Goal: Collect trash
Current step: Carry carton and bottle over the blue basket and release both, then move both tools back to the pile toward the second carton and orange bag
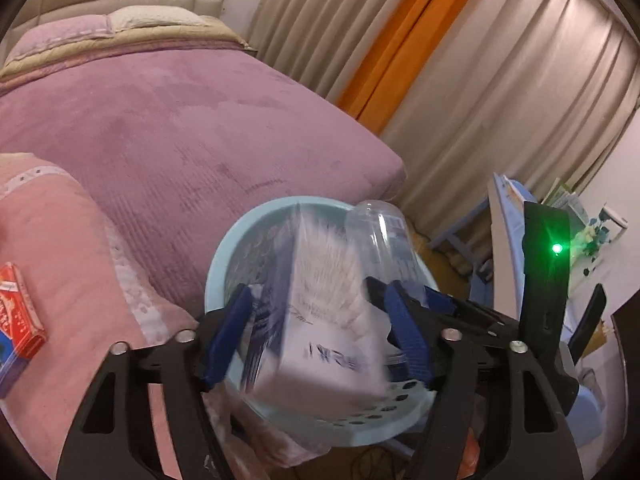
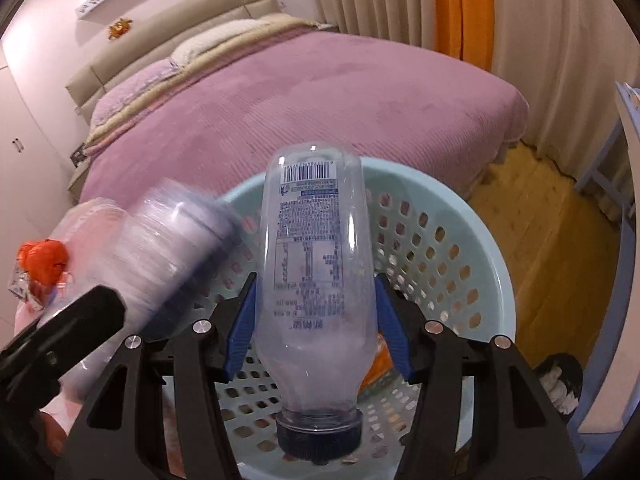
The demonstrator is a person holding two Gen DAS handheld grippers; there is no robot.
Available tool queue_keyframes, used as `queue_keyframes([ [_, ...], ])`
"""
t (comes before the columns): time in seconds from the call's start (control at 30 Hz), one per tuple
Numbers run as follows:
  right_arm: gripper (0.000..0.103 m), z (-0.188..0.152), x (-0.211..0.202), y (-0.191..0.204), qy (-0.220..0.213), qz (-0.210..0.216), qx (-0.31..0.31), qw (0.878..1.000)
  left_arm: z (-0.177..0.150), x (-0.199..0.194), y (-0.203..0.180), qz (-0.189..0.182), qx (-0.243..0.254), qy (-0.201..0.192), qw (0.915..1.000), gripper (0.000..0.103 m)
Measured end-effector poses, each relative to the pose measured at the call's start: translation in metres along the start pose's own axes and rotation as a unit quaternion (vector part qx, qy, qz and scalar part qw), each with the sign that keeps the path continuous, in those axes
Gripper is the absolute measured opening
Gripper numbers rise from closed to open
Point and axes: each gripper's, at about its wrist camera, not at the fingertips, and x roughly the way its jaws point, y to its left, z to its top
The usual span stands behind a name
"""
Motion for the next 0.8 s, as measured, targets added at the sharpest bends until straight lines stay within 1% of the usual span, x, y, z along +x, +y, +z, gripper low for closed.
queue_keyframes([
  [0.03,0.056,0.0,0.003,-0.003,0.004,-0.008,0.001,1.0,-0.002,-0.002,0.003,0.001,0.0,-0.001,1.0,0.071],
  [0.1,0.059,-0.002,0.009,-0.007,0.005,-0.007,0.004,1.0,0.001,-0.001,0.006,0.005,0.0,-0.001,1.0,0.071],
  [0.23,0.06,-0.013,0.005,-0.007,-0.008,-0.013,0.003,1.0,-0.005,-0.025,0.015,0.011,-0.006,-0.019,0.9997,0.071],
  [0.33,0.06,-0.016,-0.001,-0.004,-0.019,0.002,-0.004,1.0,-0.008,-0.04,0.025,0.019,-0.01,-0.029,0.9993,0.071],
  [0.43,0.063,-0.017,-0.017,0.012,-0.036,0.018,-0.02,0.999,-0.012,-0.066,0.035,0.031,-0.018,-0.049,0.9982,0.071],
  [0.57,0.064,-0.016,-0.041,0.047,-0.067,0.039,-0.044,0.996,-0.018,-0.101,0.044,0.053,-0.026,-0.075,0.9954,0.071],
  [0.63,0.065,-0.019,-0.054,0.068,-0.082,0.06,-0.061,0.993,-0.019,-0.119,0.051,0.066,-0.031,-0.091,0.9932,0.071],
  [0.73,0.066,-0.023,-0.067,0.094,-0.096,0.078,-0.083,0.989,-0.022,-0.146,0.062,0.093,-0.038,-0.116,0.9881,0.071],
  [0.8,0.067,-0.027,-0.075,0.118,-0.106,0.096,-0.102,0.984,-0.023,-0.166,0.074,0.121,-0.044,-0.132,0.9829,0.071],
])
